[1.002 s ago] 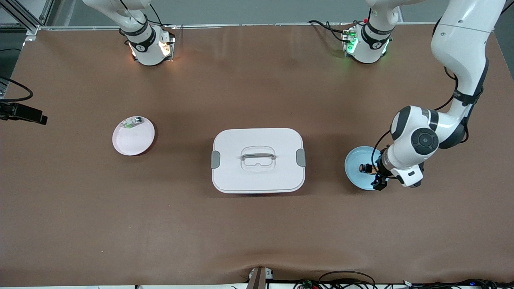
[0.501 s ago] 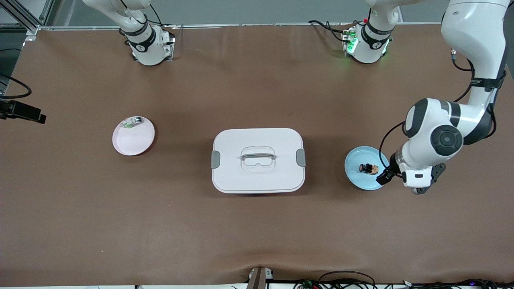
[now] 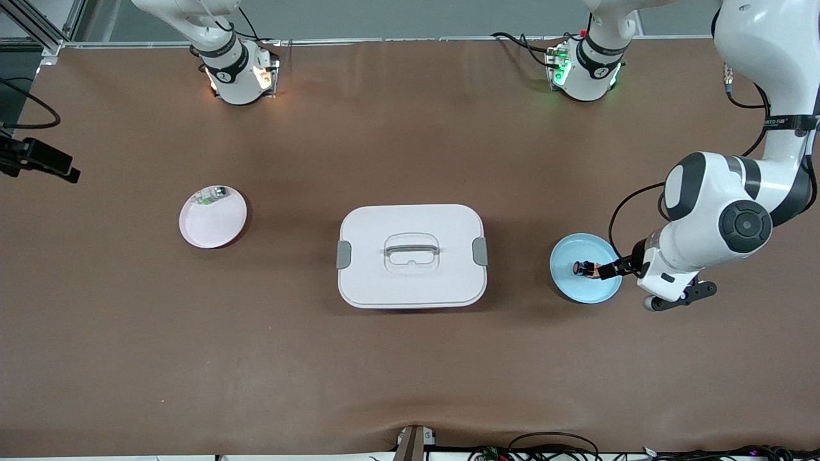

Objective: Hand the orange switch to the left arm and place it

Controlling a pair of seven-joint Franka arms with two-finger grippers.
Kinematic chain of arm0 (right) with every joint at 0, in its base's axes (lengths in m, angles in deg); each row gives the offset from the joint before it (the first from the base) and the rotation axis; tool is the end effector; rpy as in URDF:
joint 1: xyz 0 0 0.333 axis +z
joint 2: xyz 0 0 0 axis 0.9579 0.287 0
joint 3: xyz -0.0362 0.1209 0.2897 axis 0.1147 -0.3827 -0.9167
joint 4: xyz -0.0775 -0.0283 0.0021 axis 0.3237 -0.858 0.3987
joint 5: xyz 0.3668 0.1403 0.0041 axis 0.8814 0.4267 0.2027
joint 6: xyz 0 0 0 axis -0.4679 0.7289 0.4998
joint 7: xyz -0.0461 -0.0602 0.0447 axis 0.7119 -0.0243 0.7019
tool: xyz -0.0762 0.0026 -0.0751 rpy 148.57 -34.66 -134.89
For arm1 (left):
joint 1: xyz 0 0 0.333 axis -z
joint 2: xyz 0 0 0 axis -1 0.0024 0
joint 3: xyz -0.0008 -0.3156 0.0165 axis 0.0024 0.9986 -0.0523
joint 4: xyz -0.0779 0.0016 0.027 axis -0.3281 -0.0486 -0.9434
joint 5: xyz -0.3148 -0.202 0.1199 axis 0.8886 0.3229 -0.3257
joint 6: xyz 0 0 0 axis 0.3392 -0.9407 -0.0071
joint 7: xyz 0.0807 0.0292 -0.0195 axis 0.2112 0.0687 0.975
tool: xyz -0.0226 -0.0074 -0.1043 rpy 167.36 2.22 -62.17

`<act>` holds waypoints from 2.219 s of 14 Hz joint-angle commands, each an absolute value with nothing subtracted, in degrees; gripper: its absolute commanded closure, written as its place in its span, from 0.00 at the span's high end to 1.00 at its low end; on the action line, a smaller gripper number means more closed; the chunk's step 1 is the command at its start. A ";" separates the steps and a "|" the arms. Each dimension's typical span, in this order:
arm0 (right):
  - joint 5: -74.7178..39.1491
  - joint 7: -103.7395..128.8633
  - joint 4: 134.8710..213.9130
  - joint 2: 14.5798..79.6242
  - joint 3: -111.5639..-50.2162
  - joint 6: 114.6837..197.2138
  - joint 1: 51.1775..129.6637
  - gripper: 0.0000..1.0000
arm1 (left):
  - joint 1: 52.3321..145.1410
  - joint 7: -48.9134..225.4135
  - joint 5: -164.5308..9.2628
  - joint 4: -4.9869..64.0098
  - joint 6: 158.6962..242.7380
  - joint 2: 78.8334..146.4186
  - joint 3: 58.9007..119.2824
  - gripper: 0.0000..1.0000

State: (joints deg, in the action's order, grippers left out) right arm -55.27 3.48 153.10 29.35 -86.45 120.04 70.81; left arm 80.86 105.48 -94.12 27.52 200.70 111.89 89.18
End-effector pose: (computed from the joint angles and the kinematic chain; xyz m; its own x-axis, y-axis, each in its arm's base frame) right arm 0.5659 -0.0250 0.6533 0.9913 -0.1141 -0.0656 -0.1134 -0.9934 0.0140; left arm 0.6488 -0.0789 0.3458 0.9753 0.2082 -0.0742 0.2081 -0.9781 -0.0100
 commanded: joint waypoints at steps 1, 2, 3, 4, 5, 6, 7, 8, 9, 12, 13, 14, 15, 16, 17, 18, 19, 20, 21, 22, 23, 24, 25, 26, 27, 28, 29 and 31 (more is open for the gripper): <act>-53.93 3.22 156.58 26.80 -86.78 121.10 69.98 1.00 | 80.55 97.56 -93.13 27.10 199.48 111.00 89.40 1.00; -53.84 3.22 156.84 26.71 -86.78 121.10 69.90 1.00 | 80.46 94.92 -93.13 26.57 199.39 110.82 89.40 1.00; -53.84 3.22 156.93 26.54 -86.78 121.19 69.98 1.00 | 80.20 92.55 -93.22 26.31 199.31 110.39 89.40 1.00; -53.84 3.22 157.19 26.28 -86.78 121.27 69.98 1.00 | 80.02 90.78 -93.22 25.69 199.22 109.77 89.40 1.00; -53.84 3.22 157.37 25.93 -86.78 121.54 69.98 1.00 | 80.02 89.46 -94.00 25.60 199.22 109.25 89.40 1.00; -53.75 3.14 157.46 25.75 -86.78 121.54 69.90 1.00 | 79.84 87.62 -94.10 25.60 199.22 108.46 89.40 1.00; -52.97 2.79 157.46 25.66 -86.78 121.71 69.63 1.00 | 79.41 85.51 -94.01 25.60 199.22 107.75 89.40 1.00; -52.70 2.52 157.37 25.57 -86.78 121.89 69.54 1.00 | 78.45 84.27 -93.66 25.60 199.22 106.70 89.40 1.00; -52.70 2.52 157.37 25.48 -86.78 122.33 69.54 1.00 | 77.57 84.09 -93.14 25.60 199.22 105.47 89.49 1.00; -52.70 2.52 157.37 25.13 -86.78 122.42 69.54 1.00 | 76.94 84.70 -91.82 25.60 199.22 102.31 89.49 1.00; -52.70 2.52 157.37 25.04 -86.78 122.42 69.54 1.00 | 76.59 84.87 -90.16 25.60 199.22 101.17 89.40 1.00; -52.70 2.52 157.37 25.04 -86.78 122.42 69.54 1.00 | 75.98 84.88 -88.92 25.60 199.22 100.11 89.31 1.00; -52.70 2.52 157.37 24.96 -86.87 122.42 69.63 1.00 | 75.71 84.88 -88.22 25.51 199.22 99.49 89.22 1.00; -52.70 2.52 157.37 24.96 -86.87 122.33 69.63 1.00 | 75.36 84.88 -87.69 25.42 199.22 98.70 89.14 1.00; -52.70 2.52 157.37 24.96 -86.87 122.42 69.63 1.00 | 74.93 84.96 -86.90 24.99 199.22 97.91 89.14 1.00; -52.70 2.52 157.37 24.78 -86.95 122.42 69.72 1.00 | 74.83 85.22 -86.45 24.72 199.22 97.47 89.22 1.00; -52.70 2.52 157.55 24.43 -86.95 122.42 69.81 1.00 | 74.92 85.23 -86.36 24.37 199.04 96.59 89.22 1.00; -52.70 2.52 158.24 24.25 -86.95 122.59 69.81 1.00 | 74.92 85.31 -86.28 23.85 198.26 95.89 89.31 1.00; -52.78 2.52 158.69 23.91 -86.95 123.12 69.81 1.00 | 74.92 85.31 -86.27 22.80 196.95 95.79 89.31 1.00; -52.78 2.52 159.30 23.47 -86.95 123.64 69.81 1.00 | 75.18 85.31 -86.36 21.40 195.28 95.79 89.05 1.00; -52.78 2.52 160.44 22.68 -86.95 124.52 69.81 1.00 | 75.79 85.31 -86.36 20.25 193.96 95.79 88.61 1.00; -52.78 2.52 161.84 21.80 -86.95 125.40 69.81 1.00 | 77.63 85.31 -86.45 19.72 193.07 95.79 87.56 1.00; -52.78 2.52 162.46 21.44 -86.95 126.02 69.72 1.00 | 81.39 85.31 -86.45 19.36 192.46 95.71 83.55 1.00; -52.78 2.61 162.47 21.44 -86.95 126.02 69.81 1.00 | 86.73 85.31 -86.45 19.27 192.10 95.62 77.94 1.00; -53.13 2.61 162.21 21.44 -87.04 126.28 69.89 1.00 | 91.40 85.23 -86.36 19.10 191.84 95.44 72.66 1.00; -53.83 2.70 160.81 21.79 -87.30 127.07 70.07 1.00 | 94.23 85.31 -86.36 19.10 191.84 95.27 69.74 1.00; -53.84 2.70 160.28 21.97 -87.39 126.99 70.42 1.00 | 95.47 85.31 -86.28 19.10 191.84 94.74 68.58 1.00; -53.75 2.61 160.54 21.97 -87.22 125.76 70.33 1.00 | 95.31 85.58 -85.23 19.10 190.79 93.17 68.57 1.00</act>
